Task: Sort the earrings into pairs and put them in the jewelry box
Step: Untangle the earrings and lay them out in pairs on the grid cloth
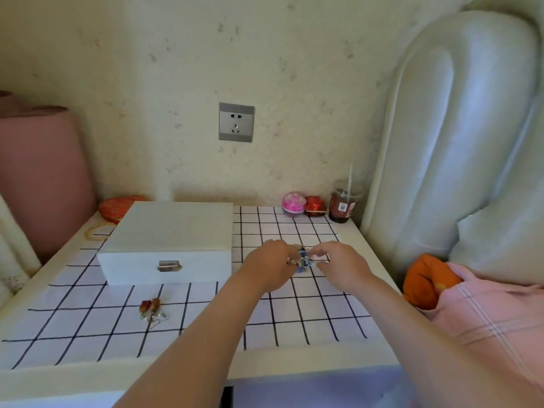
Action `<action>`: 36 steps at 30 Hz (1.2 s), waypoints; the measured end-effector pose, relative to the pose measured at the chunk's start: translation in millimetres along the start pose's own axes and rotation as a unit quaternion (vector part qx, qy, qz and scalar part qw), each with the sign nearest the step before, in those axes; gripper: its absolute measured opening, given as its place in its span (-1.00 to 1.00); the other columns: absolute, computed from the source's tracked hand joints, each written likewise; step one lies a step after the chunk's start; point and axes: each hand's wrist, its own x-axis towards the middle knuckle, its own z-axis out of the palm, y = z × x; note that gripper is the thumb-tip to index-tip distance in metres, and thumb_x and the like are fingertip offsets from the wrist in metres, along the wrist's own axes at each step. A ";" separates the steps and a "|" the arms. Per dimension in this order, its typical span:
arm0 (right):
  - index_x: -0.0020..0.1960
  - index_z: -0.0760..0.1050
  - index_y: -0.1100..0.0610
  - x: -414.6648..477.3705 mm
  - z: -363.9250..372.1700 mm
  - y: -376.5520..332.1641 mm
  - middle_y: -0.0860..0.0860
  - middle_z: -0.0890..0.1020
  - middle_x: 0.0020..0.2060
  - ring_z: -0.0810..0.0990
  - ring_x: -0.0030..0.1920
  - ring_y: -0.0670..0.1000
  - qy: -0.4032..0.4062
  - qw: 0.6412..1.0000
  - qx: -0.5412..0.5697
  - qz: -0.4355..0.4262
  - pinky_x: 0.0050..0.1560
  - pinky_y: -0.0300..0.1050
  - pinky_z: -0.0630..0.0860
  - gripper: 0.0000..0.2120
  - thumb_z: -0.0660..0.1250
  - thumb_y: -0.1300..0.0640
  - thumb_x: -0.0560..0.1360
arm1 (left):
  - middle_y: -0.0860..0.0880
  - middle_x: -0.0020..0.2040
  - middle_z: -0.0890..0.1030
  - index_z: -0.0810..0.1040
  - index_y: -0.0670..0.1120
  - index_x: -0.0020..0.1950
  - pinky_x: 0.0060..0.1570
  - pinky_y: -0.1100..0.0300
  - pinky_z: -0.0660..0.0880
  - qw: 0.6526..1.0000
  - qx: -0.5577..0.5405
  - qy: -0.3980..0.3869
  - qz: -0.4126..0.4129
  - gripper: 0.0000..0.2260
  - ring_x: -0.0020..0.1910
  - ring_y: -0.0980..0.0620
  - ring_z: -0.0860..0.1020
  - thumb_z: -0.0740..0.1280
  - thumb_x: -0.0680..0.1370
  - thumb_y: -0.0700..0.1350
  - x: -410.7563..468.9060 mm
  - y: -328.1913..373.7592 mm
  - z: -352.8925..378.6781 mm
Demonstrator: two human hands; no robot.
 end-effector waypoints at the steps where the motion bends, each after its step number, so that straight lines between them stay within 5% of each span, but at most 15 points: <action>1: 0.24 0.58 -0.14 5.2 1.8 4.1 -0.16 0.60 0.15 0.54 0.17 -0.06 -0.001 1.000 0.004 -0.010 0.13 -0.12 0.49 -0.72 0.37 0.09 0.56 | -0.04 0.09 0.56 0.60 0.09 0.23 0.03 -0.03 0.54 1.000 0.008 0.002 0.005 -0.76 0.10 -0.06 0.50 0.28 0.60 0.02 7.7 -0.4 5.3; 7: 0.06 0.61 -0.18 25.5 7.9 20.1 -0.19 0.57 -0.03 0.53 -0.03 -0.12 -0.030 0.997 -0.001 -0.068 -0.03 -0.14 0.49 -0.87 0.43 -0.03 0.51 | 0.03 0.16 0.50 0.53 0.18 0.32 -0.02 0.08 0.45 0.999 0.017 0.009 0.030 -0.69 0.16 0.00 0.41 0.32 0.57 0.11 32.9 -12.2 29.3; 12: 0.07 0.60 -0.19 33.9 8.5 23.2 -0.18 0.57 -0.01 0.53 -0.01 -0.12 -0.032 0.995 0.000 -0.093 -0.01 -0.12 0.50 -0.80 0.48 -0.05 0.46 | 0.07 0.13 0.49 0.62 0.16 0.17 0.05 0.07 0.48 0.999 0.019 0.032 -0.015 -0.77 0.16 0.06 0.41 0.37 0.54 0.12 41.8 -22.2 24.5; 19: -0.01 0.66 -0.18 41.1 13.5 21.6 -0.16 0.56 -0.03 0.52 -0.10 -0.12 -0.021 0.994 0.056 -0.093 -0.09 -0.11 0.49 -0.92 0.45 -0.09 0.49 | 0.08 0.20 0.52 0.58 0.14 0.22 0.17 0.12 0.44 0.998 0.005 0.041 -0.050 -0.77 0.24 0.06 0.41 0.37 0.56 0.03 44.4 -26.4 11.5; 26: -0.04 0.68 -0.03 43.3 6.1 14.6 -0.15 0.69 -0.11 0.51 -0.34 -0.35 0.001 0.963 0.266 -0.042 -0.21 -0.31 0.36 -0.93 0.45 0.10 0.51 | 0.18 -0.03 0.66 0.59 0.10 0.17 -0.17 0.38 0.52 0.967 -0.248 0.009 -0.052 -0.76 -0.05 0.16 0.63 0.45 0.51 -0.06 48.7 -7.0 3.8; 32: 0.02 0.64 0.10 44.7 -6.5 3.1 0.03 0.71 -0.16 0.58 -0.41 -0.03 0.000 0.919 0.394 -0.021 -0.45 -0.34 0.42 -0.92 0.41 0.20 0.55 | 0.00 -0.15 0.70 0.64 0.05 0.01 -0.11 0.13 0.59 0.940 -0.321 0.067 -0.092 -0.83 -0.16 0.03 0.67 0.52 0.44 -0.08 57.4 -7.9 2.5; 36: 0.12 0.65 0.10 49.9 -3.3 1.0 0.07 0.70 -0.11 0.58 -0.38 -0.04 -0.001 0.919 0.394 -0.002 -0.44 -0.20 0.50 -0.83 0.42 0.23 0.54 | -0.01 -0.12 0.72 0.65 0.01 0.05 -0.19 0.24 0.56 0.931 -0.351 0.016 -0.101 -0.89 -0.19 0.08 0.69 0.38 0.56 -0.14 55.8 -12.1 -4.9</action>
